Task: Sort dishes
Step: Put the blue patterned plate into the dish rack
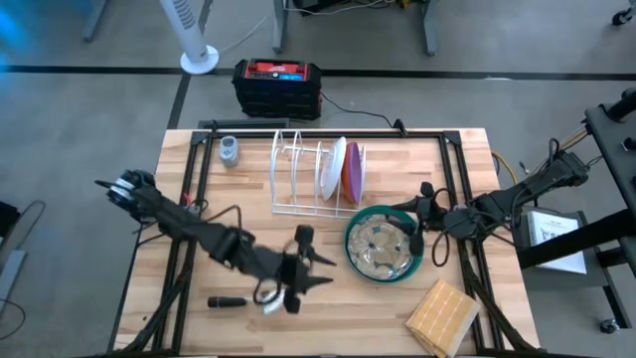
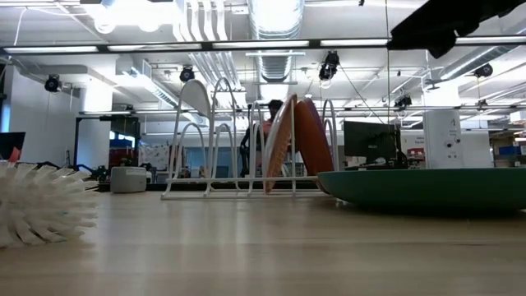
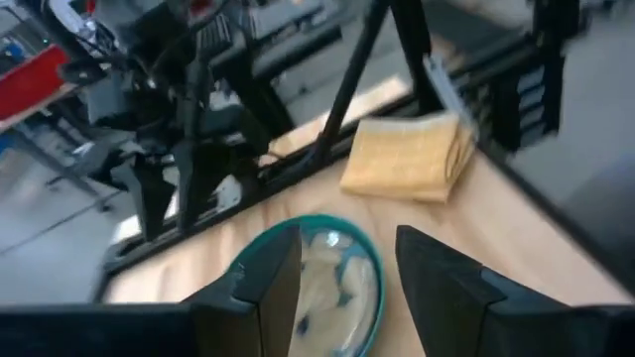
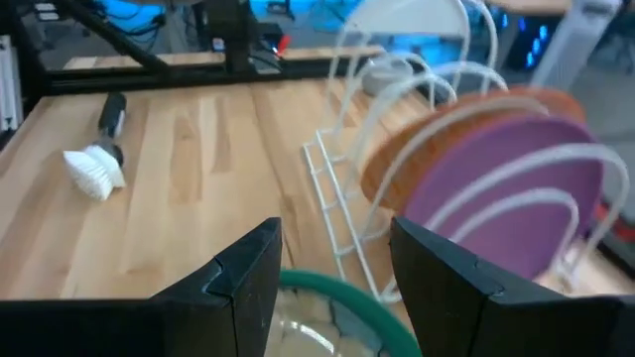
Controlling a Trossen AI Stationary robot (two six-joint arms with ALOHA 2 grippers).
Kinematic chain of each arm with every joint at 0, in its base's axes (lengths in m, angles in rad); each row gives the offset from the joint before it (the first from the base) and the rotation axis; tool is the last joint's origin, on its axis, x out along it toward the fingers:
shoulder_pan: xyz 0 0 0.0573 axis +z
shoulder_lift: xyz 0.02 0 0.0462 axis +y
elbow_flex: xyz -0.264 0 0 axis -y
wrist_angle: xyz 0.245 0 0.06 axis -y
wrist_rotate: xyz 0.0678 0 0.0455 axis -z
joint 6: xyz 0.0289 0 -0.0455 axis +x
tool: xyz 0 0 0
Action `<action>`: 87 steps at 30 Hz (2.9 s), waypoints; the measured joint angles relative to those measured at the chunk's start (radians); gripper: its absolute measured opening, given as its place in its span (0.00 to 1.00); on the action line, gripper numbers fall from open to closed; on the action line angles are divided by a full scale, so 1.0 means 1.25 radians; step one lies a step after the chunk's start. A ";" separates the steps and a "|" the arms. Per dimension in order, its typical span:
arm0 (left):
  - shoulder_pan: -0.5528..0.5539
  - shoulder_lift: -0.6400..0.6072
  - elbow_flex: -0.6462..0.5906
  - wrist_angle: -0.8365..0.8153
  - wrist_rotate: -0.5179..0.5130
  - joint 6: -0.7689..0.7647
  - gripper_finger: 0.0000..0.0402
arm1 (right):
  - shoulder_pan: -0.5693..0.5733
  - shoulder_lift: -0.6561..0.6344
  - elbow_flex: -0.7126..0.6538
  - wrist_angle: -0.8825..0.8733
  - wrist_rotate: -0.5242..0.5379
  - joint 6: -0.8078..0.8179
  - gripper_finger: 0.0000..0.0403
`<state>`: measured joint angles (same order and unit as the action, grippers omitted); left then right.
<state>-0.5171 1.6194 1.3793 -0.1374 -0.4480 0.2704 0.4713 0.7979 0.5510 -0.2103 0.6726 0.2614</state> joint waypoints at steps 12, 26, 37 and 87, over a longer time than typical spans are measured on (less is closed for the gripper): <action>0.133 0.001 -0.460 0.694 0.054 -0.253 0.38 | -0.002 0.032 0.000 -0.297 0.029 0.494 0.45; 0.132 0.308 -0.288 0.688 -0.009 -0.232 0.38 | -0.002 0.090 -0.025 -0.374 -0.029 0.686 0.45; 0.137 0.326 -0.288 0.645 -0.012 -0.294 0.38 | -0.002 0.127 -0.075 -0.377 -0.127 0.802 0.45; 0.182 0.435 -0.208 0.577 0.044 -0.399 0.38 | -0.003 0.196 -0.268 -0.013 -0.179 0.864 0.43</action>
<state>-0.2897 2.1628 1.1191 0.5838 -0.3935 -0.2283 0.4675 1.0435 0.2165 -0.2264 0.4493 1.3410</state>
